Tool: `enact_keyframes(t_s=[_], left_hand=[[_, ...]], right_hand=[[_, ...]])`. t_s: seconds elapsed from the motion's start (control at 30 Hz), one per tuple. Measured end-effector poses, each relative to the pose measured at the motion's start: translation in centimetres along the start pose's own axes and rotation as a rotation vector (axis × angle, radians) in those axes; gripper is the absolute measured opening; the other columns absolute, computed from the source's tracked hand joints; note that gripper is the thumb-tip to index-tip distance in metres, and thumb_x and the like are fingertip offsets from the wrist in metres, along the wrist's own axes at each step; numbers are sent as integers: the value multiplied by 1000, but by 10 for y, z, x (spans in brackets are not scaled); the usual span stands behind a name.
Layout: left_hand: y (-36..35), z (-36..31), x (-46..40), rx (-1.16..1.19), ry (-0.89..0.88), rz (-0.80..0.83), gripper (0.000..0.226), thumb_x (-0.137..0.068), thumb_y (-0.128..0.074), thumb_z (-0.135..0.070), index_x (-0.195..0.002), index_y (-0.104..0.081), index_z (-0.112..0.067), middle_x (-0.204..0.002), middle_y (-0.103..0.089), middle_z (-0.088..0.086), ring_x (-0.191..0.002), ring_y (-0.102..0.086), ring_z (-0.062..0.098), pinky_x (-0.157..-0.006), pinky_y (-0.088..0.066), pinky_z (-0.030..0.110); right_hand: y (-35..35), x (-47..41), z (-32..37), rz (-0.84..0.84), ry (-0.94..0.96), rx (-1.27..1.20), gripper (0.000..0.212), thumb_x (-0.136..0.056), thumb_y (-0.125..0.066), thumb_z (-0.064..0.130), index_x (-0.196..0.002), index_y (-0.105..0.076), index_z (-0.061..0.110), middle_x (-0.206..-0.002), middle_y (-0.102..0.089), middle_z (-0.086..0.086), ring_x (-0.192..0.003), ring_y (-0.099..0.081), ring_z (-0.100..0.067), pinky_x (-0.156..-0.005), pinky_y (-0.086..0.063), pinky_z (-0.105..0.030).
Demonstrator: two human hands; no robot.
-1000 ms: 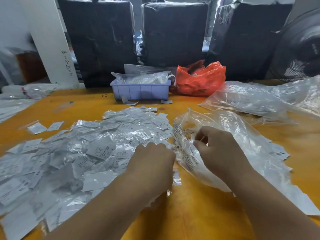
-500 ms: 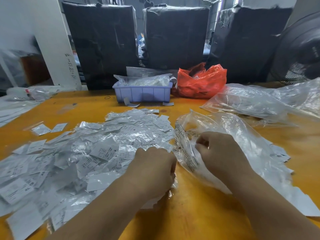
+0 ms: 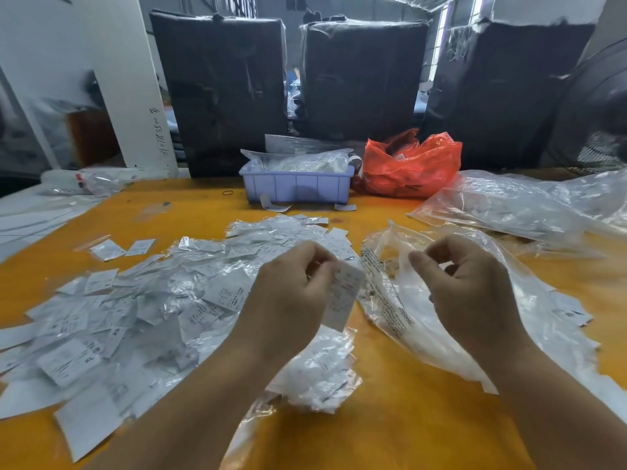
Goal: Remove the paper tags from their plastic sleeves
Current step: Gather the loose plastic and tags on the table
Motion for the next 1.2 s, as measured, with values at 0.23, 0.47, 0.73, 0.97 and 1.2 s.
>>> enact_keyframes(t_s=[0.23,0.47,0.73,0.97,1.2], left_hand=[[28,12,11,441,289,-191,10,-99,-55,-23,-94,-64,-25,-84,-67,0,-66,-67,8,-49,-55,29],[32,45,11,-243,122,-122,10,-94,-58,-26,-102,-59,-31,-76,-62,-11,-63,-57,5,-51,-40,18],[2,31,-6,-652,11,96,27,-93,-53,-33,-119,-58,-31,-120,-51,-8,-114,-44,16,-95,-40,34],[-49,26,-44,-727,-156,454,36,-99,-44,-39,-130,-56,-25,-138,-51,-5,-127,-40,21,-105,-35,40],[-74,42,-74,-900,-161,492,37,-99,-41,-40,-129,-53,-22,-130,-52,2,-121,-42,27,-97,-35,42]], right_hand=[[-22,14,45,283,-288,-633,9,-90,-62,3,-87,-55,5,-73,-71,-16,-46,-61,-22,-43,-52,-32],[-16,5,28,181,-60,-203,20,-88,-58,-7,-86,-61,12,-69,-69,-8,-55,-66,-21,-50,-58,-36],[-24,5,3,366,-114,62,42,-84,-47,-10,-59,-65,19,-57,-63,1,-49,-54,-15,-47,-48,-36],[-33,7,-10,495,-66,425,17,-80,-66,38,-77,-66,21,-83,-56,7,-74,-56,-9,-67,-50,-35],[-30,4,-16,519,-91,541,17,-86,-60,31,-99,-63,20,-102,-48,6,-94,-52,-16,-83,-48,-37]])
Point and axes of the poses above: each hand's wrist, its own x-axis away from the middle knuckle, its own y-axis out of the back of the hand, z = x × y, the point moved 2 cm from there along -x, towards the middle knuckle
